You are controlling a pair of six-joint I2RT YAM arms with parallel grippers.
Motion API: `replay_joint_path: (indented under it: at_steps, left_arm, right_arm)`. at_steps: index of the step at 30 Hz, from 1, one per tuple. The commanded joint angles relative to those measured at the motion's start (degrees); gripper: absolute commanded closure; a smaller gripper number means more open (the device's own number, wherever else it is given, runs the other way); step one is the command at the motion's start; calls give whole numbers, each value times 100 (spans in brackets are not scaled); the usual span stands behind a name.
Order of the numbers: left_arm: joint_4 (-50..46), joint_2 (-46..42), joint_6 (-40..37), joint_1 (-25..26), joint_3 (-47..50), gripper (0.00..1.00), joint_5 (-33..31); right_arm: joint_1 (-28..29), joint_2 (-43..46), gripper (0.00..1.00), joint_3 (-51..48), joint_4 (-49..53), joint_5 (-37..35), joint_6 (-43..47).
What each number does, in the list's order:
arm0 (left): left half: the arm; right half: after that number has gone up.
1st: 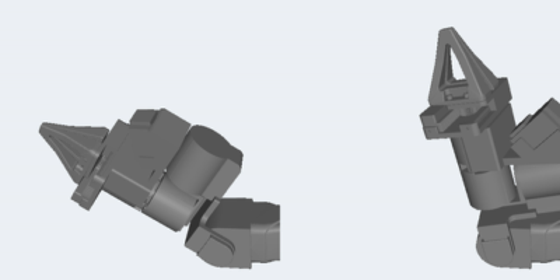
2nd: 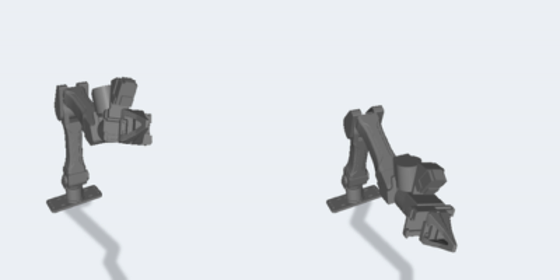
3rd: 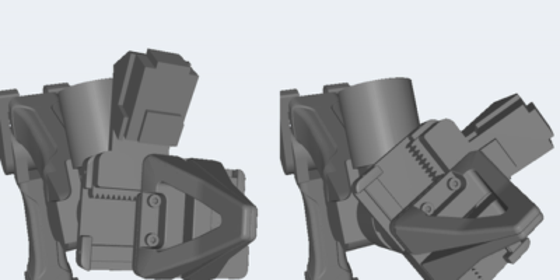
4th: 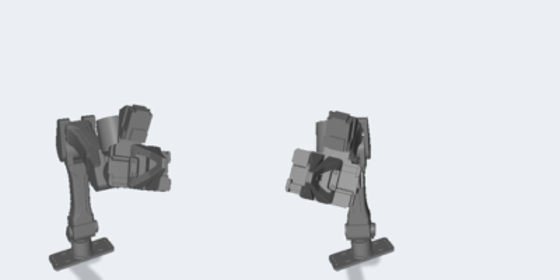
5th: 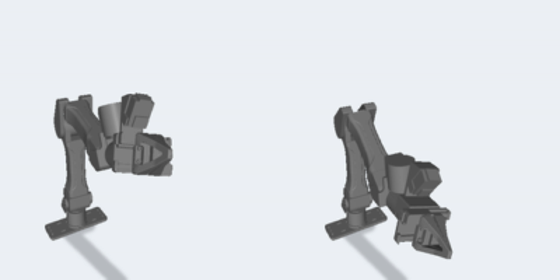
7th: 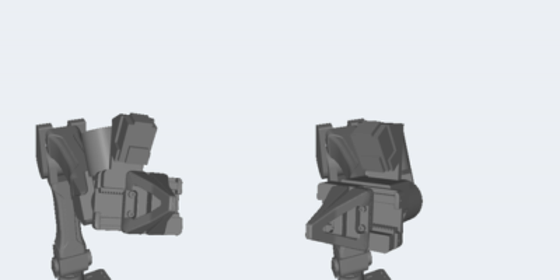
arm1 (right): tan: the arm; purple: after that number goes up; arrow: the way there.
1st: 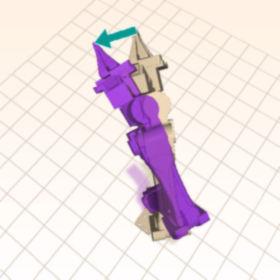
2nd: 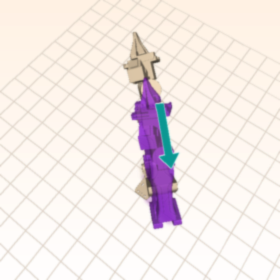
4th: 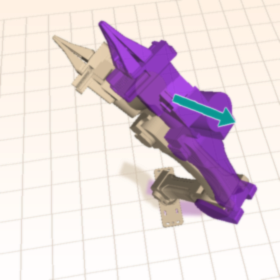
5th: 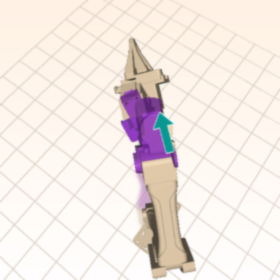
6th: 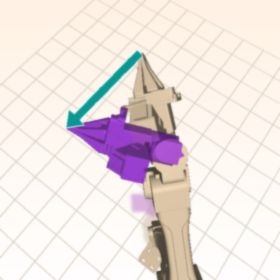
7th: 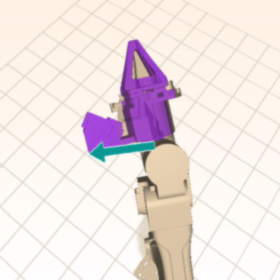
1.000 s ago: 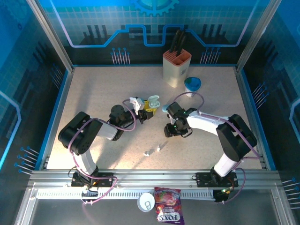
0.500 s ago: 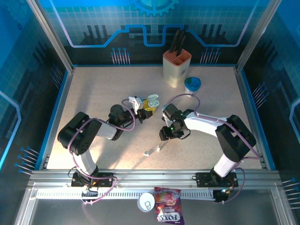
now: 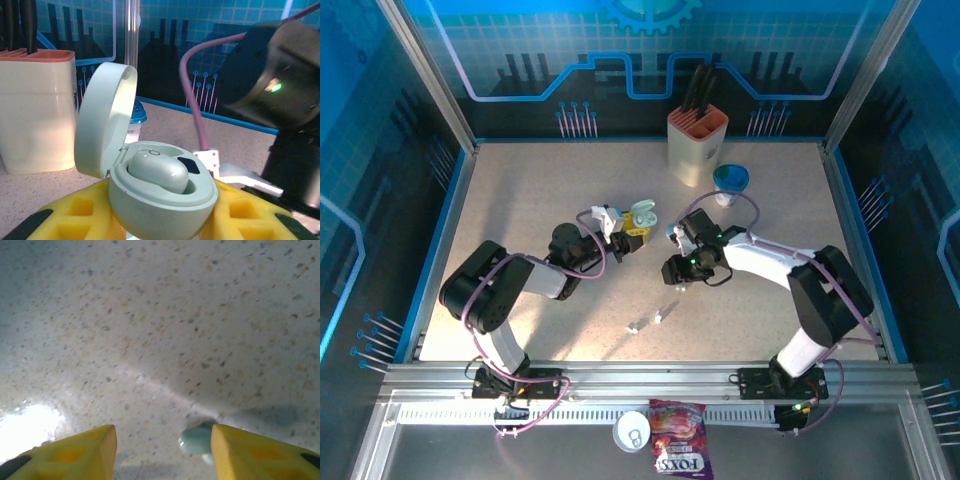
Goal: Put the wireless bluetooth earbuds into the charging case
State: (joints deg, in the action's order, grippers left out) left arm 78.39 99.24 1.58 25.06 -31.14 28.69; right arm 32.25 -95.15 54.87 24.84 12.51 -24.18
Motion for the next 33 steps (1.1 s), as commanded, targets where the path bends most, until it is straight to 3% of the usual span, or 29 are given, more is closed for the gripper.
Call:
replay_joint_path:
  at_steps: [1,7,23,33]
  left_arm:
    - [196,-203,135,-47,75,70,-1]
    - [192,-267,201,-45,124,71,-13]
    - [194,-283,358,-47,29,71,57]
    - [194,-274,382,-45,51,70,34]
  right_arm:
    - [-103,-471,49,245,-125,621,327]
    - [-222,-794,53,159,-201,865,529]
    - [-430,-79,61,-975,-517,1109,450]
    - [-522,204,59,-1262,-615,1385,397]
